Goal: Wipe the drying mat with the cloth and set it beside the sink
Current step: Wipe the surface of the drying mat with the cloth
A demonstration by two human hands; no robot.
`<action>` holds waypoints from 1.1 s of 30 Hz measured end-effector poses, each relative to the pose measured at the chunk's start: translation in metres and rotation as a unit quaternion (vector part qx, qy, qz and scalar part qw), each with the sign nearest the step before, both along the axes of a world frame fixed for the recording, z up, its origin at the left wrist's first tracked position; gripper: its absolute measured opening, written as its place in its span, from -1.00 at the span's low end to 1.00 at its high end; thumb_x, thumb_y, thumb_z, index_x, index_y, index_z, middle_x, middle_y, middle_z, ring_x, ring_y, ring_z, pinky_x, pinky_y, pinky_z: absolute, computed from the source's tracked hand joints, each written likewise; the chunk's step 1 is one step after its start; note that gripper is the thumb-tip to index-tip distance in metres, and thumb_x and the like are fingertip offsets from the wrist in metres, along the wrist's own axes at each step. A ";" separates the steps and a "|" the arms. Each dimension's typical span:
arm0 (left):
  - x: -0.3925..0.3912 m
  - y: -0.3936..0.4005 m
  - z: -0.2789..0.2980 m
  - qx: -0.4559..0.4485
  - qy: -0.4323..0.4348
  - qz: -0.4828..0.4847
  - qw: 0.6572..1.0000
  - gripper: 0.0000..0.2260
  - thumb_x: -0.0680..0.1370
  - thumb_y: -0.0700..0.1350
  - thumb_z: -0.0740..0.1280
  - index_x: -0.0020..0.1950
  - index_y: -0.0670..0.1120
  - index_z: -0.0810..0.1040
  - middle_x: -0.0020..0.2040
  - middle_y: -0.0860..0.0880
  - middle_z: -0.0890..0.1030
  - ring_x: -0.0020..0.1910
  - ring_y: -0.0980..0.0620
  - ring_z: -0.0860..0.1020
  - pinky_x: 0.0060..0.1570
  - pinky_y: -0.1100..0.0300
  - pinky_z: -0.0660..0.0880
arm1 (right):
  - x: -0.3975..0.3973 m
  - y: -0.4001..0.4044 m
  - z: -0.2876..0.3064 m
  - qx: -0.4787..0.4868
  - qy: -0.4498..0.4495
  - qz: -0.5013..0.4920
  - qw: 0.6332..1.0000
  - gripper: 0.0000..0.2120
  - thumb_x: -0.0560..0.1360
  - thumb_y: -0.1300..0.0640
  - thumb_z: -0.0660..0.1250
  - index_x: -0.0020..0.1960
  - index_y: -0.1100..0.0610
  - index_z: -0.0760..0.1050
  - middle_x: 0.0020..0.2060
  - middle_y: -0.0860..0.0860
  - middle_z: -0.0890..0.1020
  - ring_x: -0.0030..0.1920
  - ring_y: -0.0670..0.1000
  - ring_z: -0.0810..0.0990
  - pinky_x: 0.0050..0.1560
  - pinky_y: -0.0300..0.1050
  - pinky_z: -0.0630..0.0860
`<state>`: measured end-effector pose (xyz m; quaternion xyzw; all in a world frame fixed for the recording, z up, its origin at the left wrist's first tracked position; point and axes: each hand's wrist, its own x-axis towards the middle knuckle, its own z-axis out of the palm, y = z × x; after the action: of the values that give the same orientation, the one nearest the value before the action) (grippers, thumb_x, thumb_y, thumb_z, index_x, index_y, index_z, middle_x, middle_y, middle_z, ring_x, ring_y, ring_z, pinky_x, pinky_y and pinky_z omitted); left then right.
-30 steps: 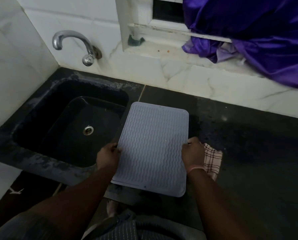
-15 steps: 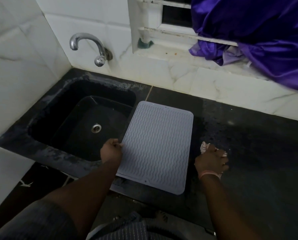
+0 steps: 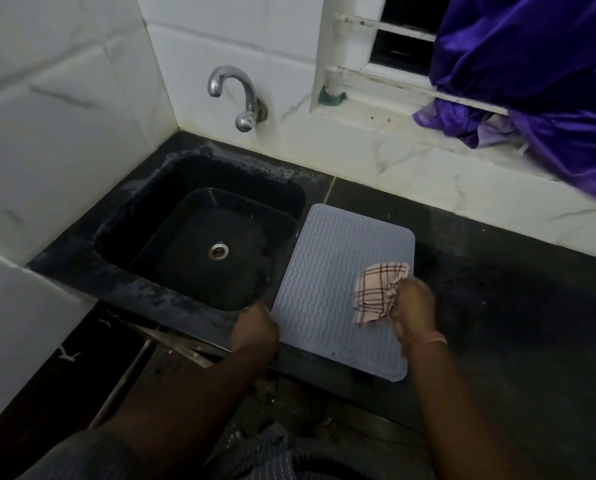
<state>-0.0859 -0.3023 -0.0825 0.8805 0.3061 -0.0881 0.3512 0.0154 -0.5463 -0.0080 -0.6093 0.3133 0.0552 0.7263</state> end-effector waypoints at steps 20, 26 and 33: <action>-0.010 0.009 0.008 -0.071 -0.059 0.127 0.988 -0.89 0.56 -0.21 0.39 -0.08 0.01 0.59 -0.12 0.04 0.63 -0.10 0.07 0.59 -0.12 0.17 0.52 | 0.013 0.060 -0.008 -0.290 -0.226 0.400 0.840 -0.71 0.58 0.23 0.40 0.29 0.06 0.62 0.14 0.02 0.66 0.16 -0.01 0.63 0.31 0.05 0.56; -0.016 -0.001 0.005 -0.013 -0.055 0.066 0.996 -0.90 0.58 -0.11 0.42 0.01 0.05 0.73 -0.07 0.13 0.70 -0.10 0.15 0.64 -0.04 0.18 0.55 | -0.012 0.090 -0.074 -0.455 -0.330 0.617 0.551 -0.46 0.50 0.08 0.42 0.47 -0.11 0.48 0.49 0.08 0.42 0.48 0.19 0.38 0.49 0.16 0.33; -0.014 -0.007 0.004 0.027 -0.061 0.104 0.992 -0.89 0.58 -0.09 0.43 0.03 0.03 0.76 -0.02 0.14 0.71 -0.09 0.18 0.64 -0.07 0.27 0.52 | -0.019 0.099 -0.075 -0.488 -0.378 0.570 0.543 -0.34 0.42 -0.04 0.47 0.48 0.08 0.43 0.08 0.05 0.66 0.03 0.12 0.57 0.03 0.06 0.54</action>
<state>-0.0995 -0.3095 -0.0786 0.8568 0.3760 0.0108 0.3526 -0.0033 -0.4475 -0.0831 -0.8845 -0.4246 0.0609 0.1836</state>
